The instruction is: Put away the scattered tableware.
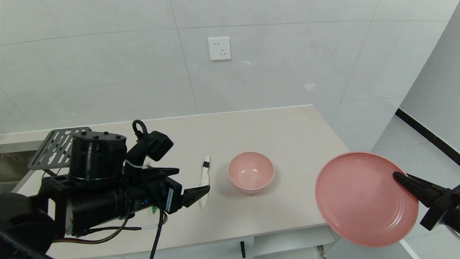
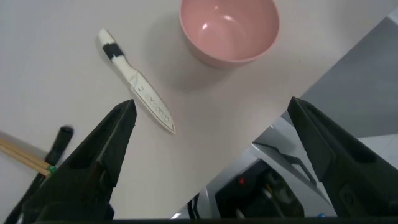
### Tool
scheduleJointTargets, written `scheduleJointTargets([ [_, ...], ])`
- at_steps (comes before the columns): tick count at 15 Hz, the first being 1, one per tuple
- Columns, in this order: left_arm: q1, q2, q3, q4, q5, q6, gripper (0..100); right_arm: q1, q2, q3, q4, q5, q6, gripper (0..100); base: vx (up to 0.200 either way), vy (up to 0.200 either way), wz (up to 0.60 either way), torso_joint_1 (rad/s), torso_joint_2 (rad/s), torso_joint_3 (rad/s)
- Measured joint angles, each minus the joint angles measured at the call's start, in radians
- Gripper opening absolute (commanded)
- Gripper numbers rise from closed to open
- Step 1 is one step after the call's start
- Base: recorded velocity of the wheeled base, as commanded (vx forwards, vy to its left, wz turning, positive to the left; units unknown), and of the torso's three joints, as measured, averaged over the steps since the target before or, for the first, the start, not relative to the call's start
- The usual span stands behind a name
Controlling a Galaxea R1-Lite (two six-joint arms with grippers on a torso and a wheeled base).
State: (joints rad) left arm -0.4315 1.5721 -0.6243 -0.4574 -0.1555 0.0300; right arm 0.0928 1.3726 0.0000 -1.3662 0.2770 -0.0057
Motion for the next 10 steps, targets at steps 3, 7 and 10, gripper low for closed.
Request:
scheduleJointTargets([
  [3, -0.003, 0.079, 0.003, -0.118, 0.004, -0.004, 100, 0.0, 0.0, 0.0, 0.003, 0.0, 0.0, 0, 0.0, 0.0, 0.0, 0.0, 0.0, 0.0],
  [7, -0.056, 0.171, 0.04, -0.189, 0.1, -0.02, 100, 0.001, -0.001, 0.0, 0.005, 0.0, 0.001, 0, 0.0, 0.0, 0.0, 0.0, 0.0, 0.0],
  [10, -0.085, 0.251, 0.002, -0.272, 0.105, -0.023, 100, 0.0, -0.002, 0.0, 0.005, 0.0, 0.0, 0, 0.0, 0.0, 0.0, 0.0, 0.0, 0.0],
])
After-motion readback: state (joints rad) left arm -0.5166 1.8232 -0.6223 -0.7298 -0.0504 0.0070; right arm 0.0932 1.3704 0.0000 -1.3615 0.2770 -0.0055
